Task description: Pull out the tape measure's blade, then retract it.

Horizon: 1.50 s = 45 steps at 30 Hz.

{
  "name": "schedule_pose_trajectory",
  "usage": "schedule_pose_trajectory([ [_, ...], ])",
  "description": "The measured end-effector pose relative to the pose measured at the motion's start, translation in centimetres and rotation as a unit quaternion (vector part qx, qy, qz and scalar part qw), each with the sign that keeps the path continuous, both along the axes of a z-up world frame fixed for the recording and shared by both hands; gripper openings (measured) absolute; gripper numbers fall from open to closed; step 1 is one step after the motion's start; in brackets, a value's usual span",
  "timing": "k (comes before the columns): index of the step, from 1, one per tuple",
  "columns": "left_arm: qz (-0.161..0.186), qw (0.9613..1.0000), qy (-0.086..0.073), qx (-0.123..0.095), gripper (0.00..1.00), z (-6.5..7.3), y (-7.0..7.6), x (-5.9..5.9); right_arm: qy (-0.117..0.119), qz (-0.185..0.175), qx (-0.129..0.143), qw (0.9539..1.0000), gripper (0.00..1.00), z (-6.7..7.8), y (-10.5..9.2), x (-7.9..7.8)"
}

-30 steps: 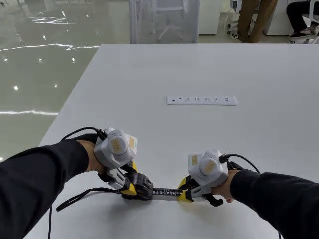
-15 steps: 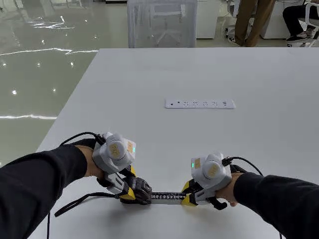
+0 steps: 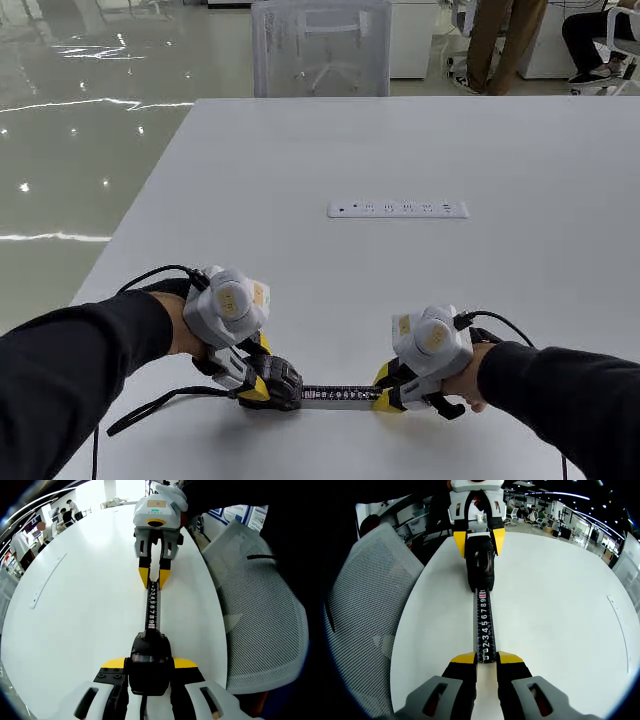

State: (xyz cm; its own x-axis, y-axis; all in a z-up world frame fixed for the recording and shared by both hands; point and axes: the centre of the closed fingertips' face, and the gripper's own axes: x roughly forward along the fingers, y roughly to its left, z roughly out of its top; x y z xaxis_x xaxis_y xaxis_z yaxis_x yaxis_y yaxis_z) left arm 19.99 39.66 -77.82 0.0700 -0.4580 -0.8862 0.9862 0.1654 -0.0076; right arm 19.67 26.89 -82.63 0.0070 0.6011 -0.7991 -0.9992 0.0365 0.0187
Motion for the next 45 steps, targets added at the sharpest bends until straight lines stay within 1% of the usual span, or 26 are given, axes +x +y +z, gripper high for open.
schedule_pose_trajectory([
  [17, -0.001, 1.0, 0.0, 0.001, 0.28, 0.0, -0.1, 0.0, -0.01, 0.001, -0.012, 0.9999, 0.1, 0.0, -2.3, 0.2],
  [29, -0.001, 1.0, 0.0, 0.001, 0.28, 0.0, -0.1, 0.0, -0.01, -0.013, -0.014, 0.9998, 0.1, 0.0, -4.1, 0.3],
  [33, -0.001, 1.0, -0.001, 0.001, 0.28, 0.0, -0.1, 0.0, -0.011, -0.015, -0.016, 0.9997, 0.11, 0.0, -4.5, 0.4],
  [41, 0.0, 1.0, -0.003, 0.001, 0.28, 0.0, -0.1, 0.0, -0.011, -0.024, -0.021, 0.9994, 0.1, 0.1, -6.0, 0.5],
  [45, -0.003, 1.0, -0.005, 0.002, 0.28, -0.1, -0.1, 0.0, -0.01, -0.028, -0.021, 0.9993, 0.11, 0.1, -6.4, 0.5],
])
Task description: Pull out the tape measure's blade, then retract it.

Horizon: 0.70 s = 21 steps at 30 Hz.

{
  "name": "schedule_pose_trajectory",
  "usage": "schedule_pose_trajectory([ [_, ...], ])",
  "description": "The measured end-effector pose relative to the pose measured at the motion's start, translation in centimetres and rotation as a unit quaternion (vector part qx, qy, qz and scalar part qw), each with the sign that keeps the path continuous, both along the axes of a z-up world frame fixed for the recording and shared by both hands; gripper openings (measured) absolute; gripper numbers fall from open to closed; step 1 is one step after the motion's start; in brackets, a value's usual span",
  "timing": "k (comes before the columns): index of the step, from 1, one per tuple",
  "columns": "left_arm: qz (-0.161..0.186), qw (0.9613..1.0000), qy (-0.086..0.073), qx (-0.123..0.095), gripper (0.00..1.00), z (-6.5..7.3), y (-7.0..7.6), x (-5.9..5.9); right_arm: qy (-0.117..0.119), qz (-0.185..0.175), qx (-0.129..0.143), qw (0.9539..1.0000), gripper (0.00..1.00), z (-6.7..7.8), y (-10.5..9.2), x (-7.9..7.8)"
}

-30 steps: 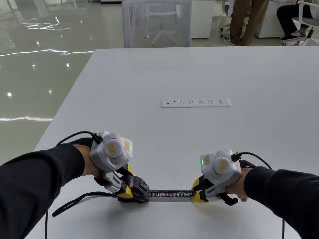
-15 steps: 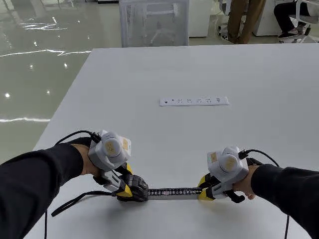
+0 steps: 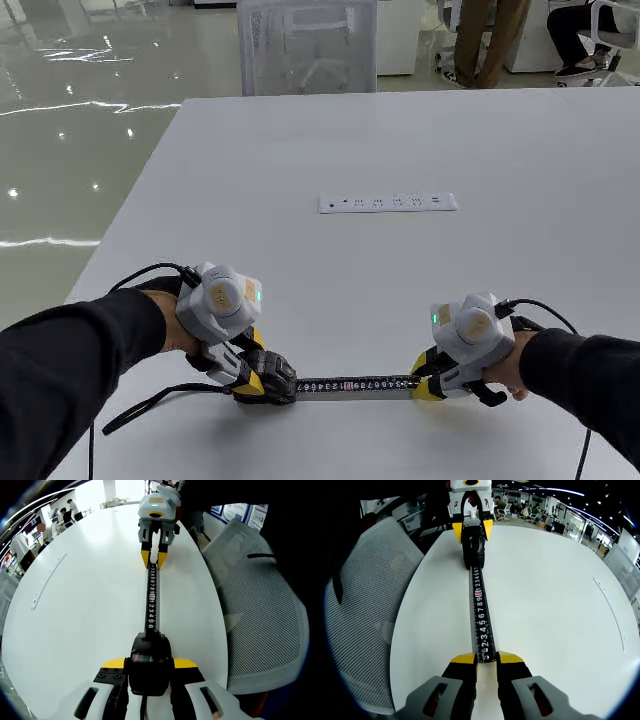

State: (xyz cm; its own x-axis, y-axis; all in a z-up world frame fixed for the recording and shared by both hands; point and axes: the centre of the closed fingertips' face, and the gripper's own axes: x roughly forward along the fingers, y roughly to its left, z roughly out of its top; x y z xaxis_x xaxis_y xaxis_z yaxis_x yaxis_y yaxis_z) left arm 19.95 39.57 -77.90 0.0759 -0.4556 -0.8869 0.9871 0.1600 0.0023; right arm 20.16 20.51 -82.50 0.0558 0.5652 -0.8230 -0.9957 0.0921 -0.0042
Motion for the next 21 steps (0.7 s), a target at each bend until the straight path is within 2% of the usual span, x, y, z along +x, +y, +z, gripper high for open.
schedule_pose_trajectory([
  [21, 0.004, 1.0, -0.001, -0.001, 0.28, 0.0, 0.0, 0.0, 0.004, -0.017, -0.006, 0.9998, 0.11, 0.1, -3.3, 0.2],
])
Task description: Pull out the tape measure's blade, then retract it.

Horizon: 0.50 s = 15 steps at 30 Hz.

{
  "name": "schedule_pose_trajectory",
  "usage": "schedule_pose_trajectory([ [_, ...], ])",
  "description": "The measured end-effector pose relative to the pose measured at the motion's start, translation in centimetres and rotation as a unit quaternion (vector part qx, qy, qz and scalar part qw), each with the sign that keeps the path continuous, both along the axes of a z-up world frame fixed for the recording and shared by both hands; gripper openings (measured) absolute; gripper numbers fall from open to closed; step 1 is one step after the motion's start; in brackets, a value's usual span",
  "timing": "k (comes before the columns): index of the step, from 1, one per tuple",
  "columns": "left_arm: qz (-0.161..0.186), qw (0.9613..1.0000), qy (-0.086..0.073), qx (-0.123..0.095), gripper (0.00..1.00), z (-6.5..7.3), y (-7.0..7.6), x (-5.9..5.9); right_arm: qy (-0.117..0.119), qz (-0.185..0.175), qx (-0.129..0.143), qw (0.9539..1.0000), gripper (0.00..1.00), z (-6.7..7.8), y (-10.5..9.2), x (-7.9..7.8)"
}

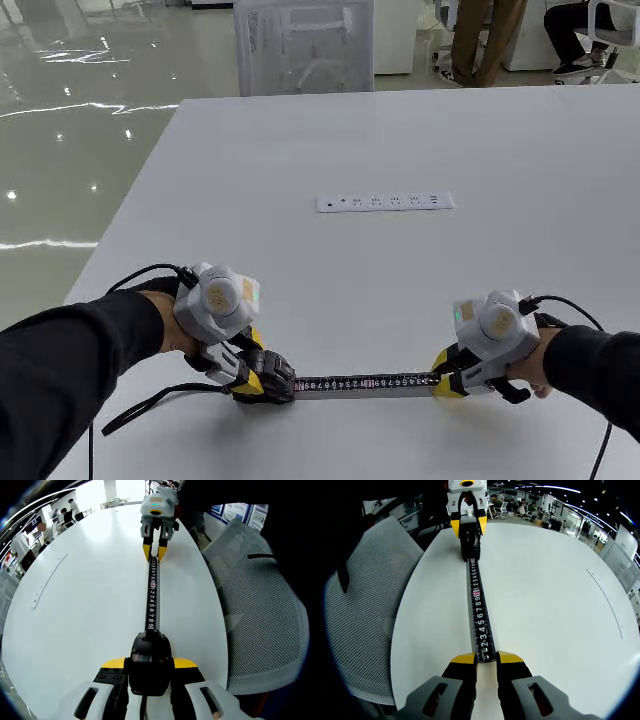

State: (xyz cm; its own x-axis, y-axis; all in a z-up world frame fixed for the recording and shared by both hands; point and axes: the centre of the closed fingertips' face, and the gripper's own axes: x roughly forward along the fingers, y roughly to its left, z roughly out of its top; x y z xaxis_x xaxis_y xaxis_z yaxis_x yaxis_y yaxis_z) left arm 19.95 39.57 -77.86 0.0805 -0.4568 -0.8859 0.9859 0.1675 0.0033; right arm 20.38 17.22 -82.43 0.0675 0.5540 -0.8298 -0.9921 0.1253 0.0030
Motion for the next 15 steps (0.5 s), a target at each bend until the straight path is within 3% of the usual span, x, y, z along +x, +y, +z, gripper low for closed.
schedule_pose_trajectory([
  [15, 0.0, 1.0, -0.001, 0.002, 0.28, 0.0, 0.0, 0.0, 0.002, -0.004, 0.0, 1.0, 0.1, 0.0, -1.1, -0.1],
])
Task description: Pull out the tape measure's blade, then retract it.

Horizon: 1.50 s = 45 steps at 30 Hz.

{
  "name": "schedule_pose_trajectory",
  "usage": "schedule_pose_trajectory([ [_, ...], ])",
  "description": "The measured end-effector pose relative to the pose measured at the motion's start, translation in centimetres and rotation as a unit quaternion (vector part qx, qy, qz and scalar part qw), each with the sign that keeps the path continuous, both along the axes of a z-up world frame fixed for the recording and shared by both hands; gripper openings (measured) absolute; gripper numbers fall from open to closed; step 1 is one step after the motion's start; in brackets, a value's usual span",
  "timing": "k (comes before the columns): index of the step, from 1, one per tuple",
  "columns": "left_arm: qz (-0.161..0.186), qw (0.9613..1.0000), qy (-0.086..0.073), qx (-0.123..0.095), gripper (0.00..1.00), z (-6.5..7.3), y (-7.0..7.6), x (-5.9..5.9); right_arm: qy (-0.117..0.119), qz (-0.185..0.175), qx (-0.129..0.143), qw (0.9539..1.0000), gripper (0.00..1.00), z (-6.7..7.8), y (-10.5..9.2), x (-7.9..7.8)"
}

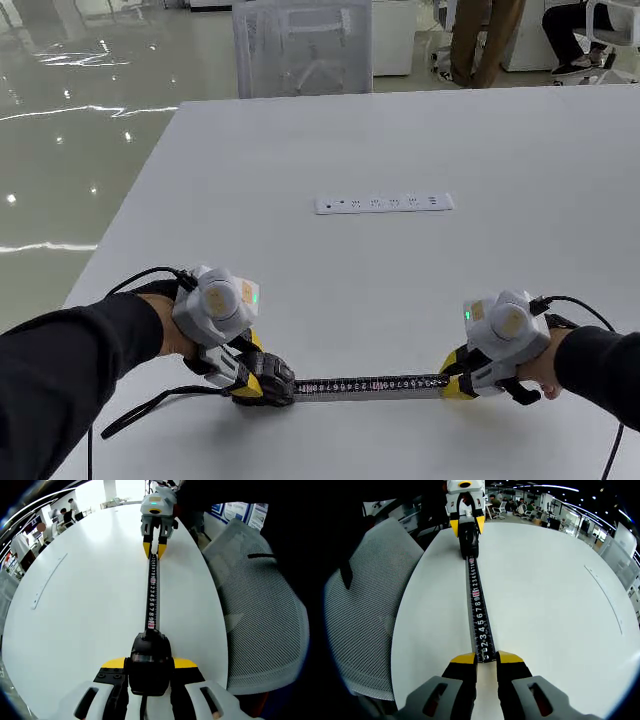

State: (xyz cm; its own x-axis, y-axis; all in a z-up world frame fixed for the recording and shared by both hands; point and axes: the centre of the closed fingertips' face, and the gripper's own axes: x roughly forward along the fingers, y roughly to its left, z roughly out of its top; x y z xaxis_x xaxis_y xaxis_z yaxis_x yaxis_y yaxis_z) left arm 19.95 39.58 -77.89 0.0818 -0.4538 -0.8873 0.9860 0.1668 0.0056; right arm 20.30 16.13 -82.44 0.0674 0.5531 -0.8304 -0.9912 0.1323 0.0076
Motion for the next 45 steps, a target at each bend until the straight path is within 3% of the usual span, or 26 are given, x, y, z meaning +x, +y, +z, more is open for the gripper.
schedule_pose_trajectory([
  [17, 0.0, 1.0, 0.0, -0.001, 0.28, 0.0, 0.0, 0.0, 0.006, -0.014, -0.002, 0.9999, 0.1, 0.0, -1.7, 0.0],
  [45, 0.003, 0.9999, -0.008, -0.005, 0.28, 0.0, -0.1, -0.1, 0.007, -0.019, -0.006, 0.9998, 0.12, 0.0, -1.7, -0.1],
])
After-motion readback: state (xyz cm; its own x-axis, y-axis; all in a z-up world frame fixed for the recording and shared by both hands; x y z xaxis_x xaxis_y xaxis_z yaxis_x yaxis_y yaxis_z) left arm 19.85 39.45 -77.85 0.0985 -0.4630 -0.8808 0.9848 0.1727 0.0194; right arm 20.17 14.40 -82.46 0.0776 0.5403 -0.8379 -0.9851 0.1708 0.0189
